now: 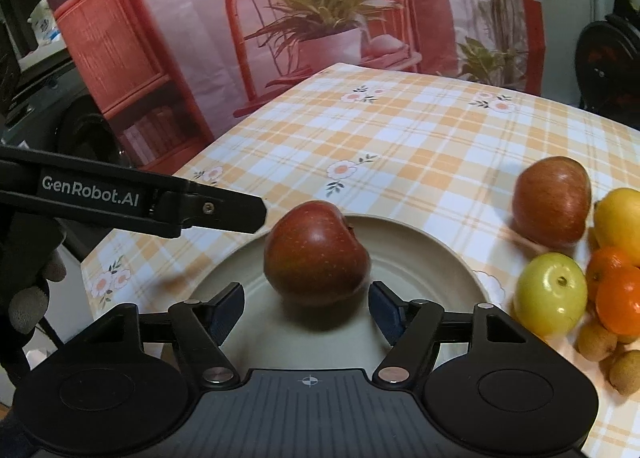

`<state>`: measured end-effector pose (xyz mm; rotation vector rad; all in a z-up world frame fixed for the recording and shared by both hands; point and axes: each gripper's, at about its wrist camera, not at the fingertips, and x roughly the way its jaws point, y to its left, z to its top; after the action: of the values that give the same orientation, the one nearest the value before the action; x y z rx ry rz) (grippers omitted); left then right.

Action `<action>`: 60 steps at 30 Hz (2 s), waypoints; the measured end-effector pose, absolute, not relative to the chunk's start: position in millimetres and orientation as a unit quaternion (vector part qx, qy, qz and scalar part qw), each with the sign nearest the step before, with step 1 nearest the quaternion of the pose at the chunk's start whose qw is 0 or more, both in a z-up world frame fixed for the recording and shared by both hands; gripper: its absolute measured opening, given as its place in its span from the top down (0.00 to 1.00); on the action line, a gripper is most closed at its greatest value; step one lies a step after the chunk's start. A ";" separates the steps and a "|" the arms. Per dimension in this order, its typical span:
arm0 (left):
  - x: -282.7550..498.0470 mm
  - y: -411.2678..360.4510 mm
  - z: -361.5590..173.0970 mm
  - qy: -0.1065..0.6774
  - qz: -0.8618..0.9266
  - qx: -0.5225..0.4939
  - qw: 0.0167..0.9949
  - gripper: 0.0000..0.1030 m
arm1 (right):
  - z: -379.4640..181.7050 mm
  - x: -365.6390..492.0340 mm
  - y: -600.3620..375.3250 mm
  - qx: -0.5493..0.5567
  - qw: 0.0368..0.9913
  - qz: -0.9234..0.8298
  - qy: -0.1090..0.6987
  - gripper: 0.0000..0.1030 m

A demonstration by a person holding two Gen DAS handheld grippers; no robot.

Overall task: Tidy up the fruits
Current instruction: 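Lower the red apple onto the white plate and open the left gripper, then move the right gripper over the fruit pile toward the large green fruit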

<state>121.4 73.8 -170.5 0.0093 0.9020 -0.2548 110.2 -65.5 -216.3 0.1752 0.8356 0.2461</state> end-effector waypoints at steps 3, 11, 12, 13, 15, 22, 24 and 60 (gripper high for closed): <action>120.4 72.9 -168.7 0.428 -0.110 0.006 0.897 0.15 | -216.5 108.8 -67.8 0.087 0.904 0.115 0.402 0.36; 117.0 72.3 -165.1 0.418 -0.100 0.002 0.903 0.15 | -215.5 103.5 -73.9 0.097 0.908 0.108 0.393 0.32; 116.5 72.2 -164.7 0.416 -0.100 0.001 0.904 0.15 | -214.9 102.5 -74.9 0.099 0.909 0.107 0.390 0.32; 116.0 72.1 -164.0 0.415 -0.100 0.001 0.904 0.15 | -214.3 101.2 -75.8 0.100 0.911 0.105 0.386 0.31; 115.9 70.1 -163.1 0.415 -0.098 0.002 0.905 0.15 | -212.1 98.5 -78.0 0.100 0.915 0.100 0.379 0.30; 112.3 55.5 -157.8 0.406 -0.092 0.018 0.909 0.14 | -203.1 85.7 -97.8 0.113 0.931 0.069 0.339 0.18; 112.8 49.0 -156.1 0.405 -0.084 0.030 0.910 0.11 | -200.2 82.3 -105.4 0.117 0.935 0.055 0.329 0.15; 121.1 -12.9 -150.0 0.374 -0.159 -0.027 0.913 0.00 | -170.8 16.3 -217.4 0.098 0.950 -0.080 0.285 0.01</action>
<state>121.1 -12.9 -150.0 -0.0564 0.7704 -0.3273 16.3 -217.4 -170.8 0.1984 0.5791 -0.1624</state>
